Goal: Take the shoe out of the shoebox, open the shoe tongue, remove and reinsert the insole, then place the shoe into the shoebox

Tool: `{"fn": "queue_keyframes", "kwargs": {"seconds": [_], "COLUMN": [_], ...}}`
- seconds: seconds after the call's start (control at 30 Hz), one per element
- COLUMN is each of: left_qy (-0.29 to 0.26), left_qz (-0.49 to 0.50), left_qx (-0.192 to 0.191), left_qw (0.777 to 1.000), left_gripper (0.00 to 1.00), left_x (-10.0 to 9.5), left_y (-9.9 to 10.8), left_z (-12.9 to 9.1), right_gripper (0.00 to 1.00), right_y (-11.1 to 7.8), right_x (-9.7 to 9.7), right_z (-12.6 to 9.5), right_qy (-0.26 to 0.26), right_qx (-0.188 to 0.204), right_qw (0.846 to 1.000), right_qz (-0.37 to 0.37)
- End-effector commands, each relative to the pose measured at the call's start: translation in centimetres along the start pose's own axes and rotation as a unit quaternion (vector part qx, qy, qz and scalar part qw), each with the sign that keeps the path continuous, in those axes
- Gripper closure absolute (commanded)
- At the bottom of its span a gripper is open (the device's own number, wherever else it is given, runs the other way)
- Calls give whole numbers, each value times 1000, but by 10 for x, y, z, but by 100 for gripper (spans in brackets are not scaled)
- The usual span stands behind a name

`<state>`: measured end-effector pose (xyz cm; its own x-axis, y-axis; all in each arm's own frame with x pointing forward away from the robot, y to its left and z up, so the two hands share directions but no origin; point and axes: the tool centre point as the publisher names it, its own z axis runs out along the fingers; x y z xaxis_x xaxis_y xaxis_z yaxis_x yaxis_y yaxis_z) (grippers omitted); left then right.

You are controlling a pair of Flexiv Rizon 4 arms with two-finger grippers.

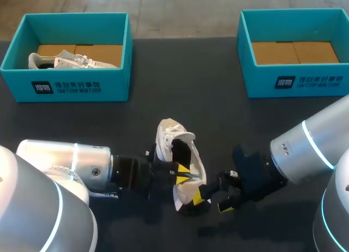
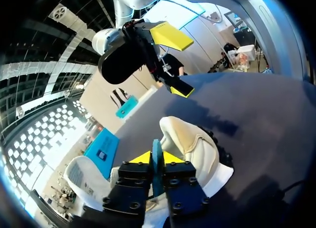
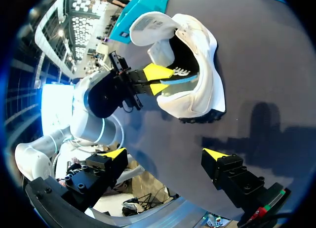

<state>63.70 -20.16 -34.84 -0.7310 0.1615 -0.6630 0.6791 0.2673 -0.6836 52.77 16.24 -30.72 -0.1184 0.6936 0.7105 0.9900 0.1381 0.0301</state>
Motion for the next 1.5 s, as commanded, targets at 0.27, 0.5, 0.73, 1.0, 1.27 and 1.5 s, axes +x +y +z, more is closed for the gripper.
{"fn": "queue_keyframes", "kwargs": {"seconds": [0.27,0.5,0.73,1.0,1.27,1.5], "left_qy": [10,11,23,49,94,169], "left_qz": [8,15,10,8,20,36], "left_qx": [-2,-4,-8,-18,-27,-36], "left_qw": [1000,1000,1000,999,995,984], "left_gripper": [59,67,70,71,77,83], "left_x": [1,-3,-2,1,-9,-23], "left_y": [-11,-18,-19,-18,-25,-36], "left_z": [-18,-28,-37,-50,-64,-74], "right_gripper": [0,0,0,0,0,0], "right_y": [-2,-2,-2,-2,-2,0], "right_x": [1,1,1,1,1,-1], "right_z": [1,1,1,1,1,0], "right_qy": [-2,-2,-2,-2,-2,-2], "right_qx": [-2,-2,-2,-2,-2,0], "right_qw": [1000,1000,1000,1000,1000,1000], "right_qz": [1,1,1,1,1,0]}}
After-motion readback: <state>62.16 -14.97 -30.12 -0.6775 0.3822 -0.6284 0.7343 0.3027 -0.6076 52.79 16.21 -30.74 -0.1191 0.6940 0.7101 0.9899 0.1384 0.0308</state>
